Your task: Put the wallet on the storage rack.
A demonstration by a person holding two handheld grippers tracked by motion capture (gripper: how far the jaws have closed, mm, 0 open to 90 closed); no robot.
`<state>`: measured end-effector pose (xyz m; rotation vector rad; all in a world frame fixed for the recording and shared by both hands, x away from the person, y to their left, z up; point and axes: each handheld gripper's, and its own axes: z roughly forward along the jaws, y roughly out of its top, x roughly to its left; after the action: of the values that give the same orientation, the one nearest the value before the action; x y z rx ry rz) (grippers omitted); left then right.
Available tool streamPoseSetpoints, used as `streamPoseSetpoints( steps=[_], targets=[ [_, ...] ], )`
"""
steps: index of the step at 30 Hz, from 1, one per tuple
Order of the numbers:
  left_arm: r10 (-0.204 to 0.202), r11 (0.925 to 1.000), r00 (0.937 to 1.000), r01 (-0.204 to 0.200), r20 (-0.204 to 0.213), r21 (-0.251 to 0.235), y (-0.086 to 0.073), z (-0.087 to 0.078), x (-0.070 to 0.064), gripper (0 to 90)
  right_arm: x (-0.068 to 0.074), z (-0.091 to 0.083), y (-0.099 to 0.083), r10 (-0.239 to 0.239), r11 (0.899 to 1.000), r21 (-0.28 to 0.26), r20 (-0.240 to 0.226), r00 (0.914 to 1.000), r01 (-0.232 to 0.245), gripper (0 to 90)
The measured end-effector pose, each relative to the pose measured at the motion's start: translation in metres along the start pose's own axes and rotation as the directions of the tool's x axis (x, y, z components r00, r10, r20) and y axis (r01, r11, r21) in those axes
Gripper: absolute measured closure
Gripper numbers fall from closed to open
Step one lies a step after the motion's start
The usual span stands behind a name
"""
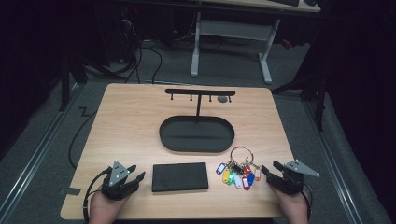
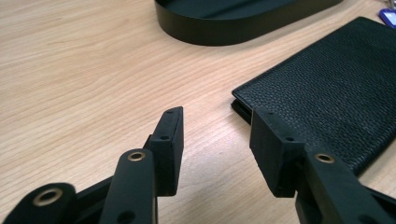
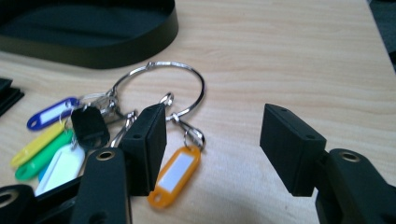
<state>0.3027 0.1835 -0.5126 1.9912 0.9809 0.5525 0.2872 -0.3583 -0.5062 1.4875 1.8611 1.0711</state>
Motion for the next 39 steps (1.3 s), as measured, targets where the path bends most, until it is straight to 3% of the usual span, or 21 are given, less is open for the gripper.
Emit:
streamPoseSetpoints(
  steps=[6, 12, 15, 17, 19, 20, 21, 25, 26, 29, 32, 37, 38, 39],
  targets=[
    [0.015, 0.9997, 0.9999, -0.015, -0.003, 0.02, 0.001, 0.005, -0.002, 58.3, 0.004, 0.004, 0.001, -0.023, 1.0, -0.011, 0.009, 0.9997, 0.023, 41.8],
    [0.017, 0.9988, 0.9998, -0.017, 0.008, 0.046, -0.001, 0.008, -0.002, 68.5, 0.005, 0.005, 0.002, -0.039, 0.999, -0.012, -0.001, 0.9992, 0.039, 43.3],
    [0.018, 0.9984, 0.9998, -0.018, 0.014, 0.054, -0.002, 0.008, -0.003, 74.6, 0.013, 0.003, 0.005, -0.051, 0.999, -0.022, -0.037, 0.998, 0.05, 46.9],
    [0.025, 0.9975, 0.9993, -0.027, 0.028, 0.065, -0.003, 0.007, -0.007, 82.1, 0.03, 0.003, 0.01, -0.096, 0.995, -0.021, -0.077, 0.9924, 0.095, 55.4],
    [0.025, 0.9973, 0.999, -0.028, 0.036, 0.068, -0.003, 0.008, -0.008, 84.1, 0.037, 0.004, 0.011, -0.113, 0.993, -0.024, -0.093, 0.9892, 0.111, 59.6],
    [0.028, 0.9966, 0.9987, -0.031, 0.043, 0.076, -0.004, 0.009, -0.01, 88.3, 0.051, 0.006, 0.013, -0.135, 0.991, -0.016, -0.142, 0.9805, 0.134, 69.8],
    [0.029, 0.9958, 0.9983, -0.034, 0.05, 0.085, -0.004, 0.01, -0.011, 88.3, 0.051, 0.006, 0.013, -0.135, 0.991, -0.016, -0.142, 0.9805, 0.134, 69.8],
    [0.048, 0.9916, 0.9965, -0.056, 0.068, 0.116, -0.006, 0.013, -0.018, 90.0, 0.086, 0.016, 0.014, -0.215, 0.975, 0.008, -0.241, 0.9464, 0.223, 83.2],
    [0.052, 0.9909, 0.9961, -0.06, 0.072, 0.121, -0.006, 0.013, -0.019, 90.0, 0.098, 0.021, 0.014, -0.243, 0.966, 0.019, -0.268, 0.9324, 0.257, 85.2],
    [0.06, 0.9895, 0.9949, -0.07, 0.082, 0.127, -0.008, 0.011, -0.026, 90.0, 0.122, 0.033, 0.011, -0.298, 0.941, 0.061, -0.313, 0.9016, 0.333, 87.8],
    [0.077, 0.9875, 0.9932, -0.088, 0.088, 0.131, -0.01, 0.009, -0.033, 90.0, 0.139, 0.045, 0.009, -0.336, 0.916, 0.098, -0.343, 0.877, 0.389, 88.0],
    [0.132, 0.9792, 0.9884, -0.142, 0.076, 0.145, -0.014, 0.005, -0.045, 89.8, 0.153, 0.058, 0.006, -0.363, 0.888, 0.143, -0.364, 0.8577, 0.437, 87.2],
    [0.137, 0.9787, 0.988, -0.146, 0.072, 0.145, -0.015, 0.005, -0.047, 89.6, 0.155, 0.059, 0.006, -0.373, 0.882, 0.144, -0.371, 0.8504, 0.45, 87.3],
    [0.145, 0.9772, 0.9873, -0.153, 0.065, 0.147, -0.015, 0.003, -0.049, 89.9, 0.157, 0.061, 0.006, -0.374, 0.88, 0.146, -0.377, 0.8474, 0.453, 87.9]
  ],
)
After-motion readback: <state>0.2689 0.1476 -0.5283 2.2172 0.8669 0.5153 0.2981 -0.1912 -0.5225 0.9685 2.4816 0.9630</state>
